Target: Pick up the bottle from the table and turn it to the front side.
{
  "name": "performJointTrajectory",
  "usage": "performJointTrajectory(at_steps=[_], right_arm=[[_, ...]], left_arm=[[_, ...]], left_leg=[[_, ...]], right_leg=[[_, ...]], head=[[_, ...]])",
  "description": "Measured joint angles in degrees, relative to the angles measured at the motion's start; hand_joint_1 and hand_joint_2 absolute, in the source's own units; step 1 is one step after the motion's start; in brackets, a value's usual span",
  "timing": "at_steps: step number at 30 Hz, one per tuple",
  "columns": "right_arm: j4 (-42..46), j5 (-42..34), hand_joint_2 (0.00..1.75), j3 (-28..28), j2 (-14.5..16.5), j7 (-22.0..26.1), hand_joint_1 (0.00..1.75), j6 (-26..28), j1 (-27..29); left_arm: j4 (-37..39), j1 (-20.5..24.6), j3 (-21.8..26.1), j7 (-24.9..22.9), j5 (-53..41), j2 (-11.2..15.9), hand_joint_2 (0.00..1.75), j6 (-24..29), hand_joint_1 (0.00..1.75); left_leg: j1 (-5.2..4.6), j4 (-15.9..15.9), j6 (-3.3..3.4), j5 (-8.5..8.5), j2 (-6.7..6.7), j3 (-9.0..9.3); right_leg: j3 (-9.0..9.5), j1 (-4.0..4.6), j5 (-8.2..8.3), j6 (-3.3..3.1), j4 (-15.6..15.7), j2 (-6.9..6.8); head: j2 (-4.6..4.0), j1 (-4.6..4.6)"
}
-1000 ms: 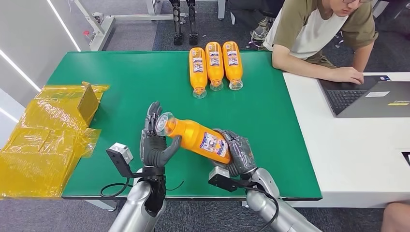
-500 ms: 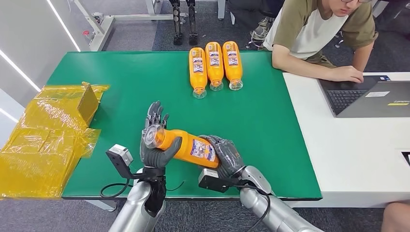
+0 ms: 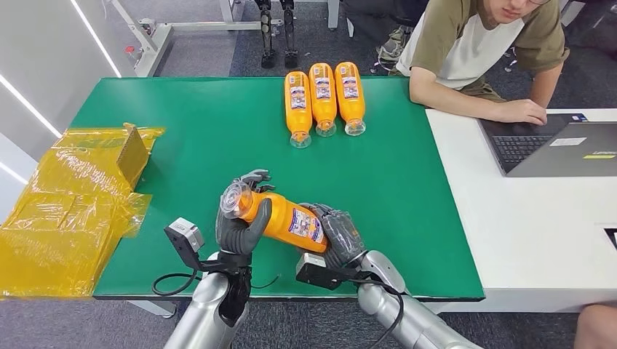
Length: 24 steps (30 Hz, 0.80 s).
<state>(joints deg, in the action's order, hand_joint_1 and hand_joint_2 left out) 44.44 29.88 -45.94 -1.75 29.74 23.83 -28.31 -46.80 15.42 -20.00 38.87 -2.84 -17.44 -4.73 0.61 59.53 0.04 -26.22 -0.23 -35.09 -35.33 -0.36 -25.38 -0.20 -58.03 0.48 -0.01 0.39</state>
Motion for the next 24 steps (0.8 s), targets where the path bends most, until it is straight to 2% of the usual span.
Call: performJointTrajectory(at_steps=[4, 8, 14, 19, 24], right_arm=[[0.0, 0.0, 1.75, 0.0, 0.0, 0.0, 1.73, 0.0, 0.0], [0.0, -1.6, 1.75, 0.2, 0.5, 1.5, 0.0, 0.8, 0.6], [1.3, -6.5, 1.75, 1.5, 1.5, 5.5, 0.0, 5.1, 2.0], [3.1, -8.4, 1.75, 2.5, 2.4, 7.0, 0.0, 7.7, 3.4], [9.2, -9.7, 1.75, 3.8, 3.0, 7.5, 0.0, 12.1, 7.9]], left_arm=[[0.0, 0.0, 0.0, -0.1, -0.1, 0.0, 1.75, 0.0, 1.75], [-0.2, 0.0, 0.0, -0.6, -0.5, 0.0, 1.75, 0.3, 1.75], [-0.6, -0.1, 0.0, -0.6, 0.1, 0.0, 1.75, 2.2, 1.75], [-1.9, -0.2, 0.1, -0.6, 0.6, 0.1, 1.75, 4.1, 1.75], [-9.0, -1.9, 1.6, -2.2, 1.0, 1.0, 1.75, 8.9, 1.75]], left_leg=[[0.0, 0.0, 0.0, 0.0, 0.0, 0.0], [0.0, 0.0, 0.0, 0.0, 0.0, 0.0], [0.0, 0.0, 0.0, 0.0, 0.0, 0.0], [0.0, 0.0, 0.0, 0.0, -0.01, -0.01], [0.01, -0.1, 0.0, -0.01, -0.01, -0.01]], right_leg=[[0.0, 0.0, 0.0, 0.0, 0.0, 0.0], [0.0, 0.0, 0.0, 0.0, 0.0, 0.0], [0.0, 0.0, 0.0, 0.0, 0.0, -0.01], [0.0, 0.0, 0.0, 0.0, 0.0, -0.01], [-0.01, 0.01, -0.04, -0.03, 0.0, -0.02]], head=[[0.01, 0.0], [0.0, -0.01], [0.0, 0.0], [0.01, 0.0], [0.01, 0.01]])
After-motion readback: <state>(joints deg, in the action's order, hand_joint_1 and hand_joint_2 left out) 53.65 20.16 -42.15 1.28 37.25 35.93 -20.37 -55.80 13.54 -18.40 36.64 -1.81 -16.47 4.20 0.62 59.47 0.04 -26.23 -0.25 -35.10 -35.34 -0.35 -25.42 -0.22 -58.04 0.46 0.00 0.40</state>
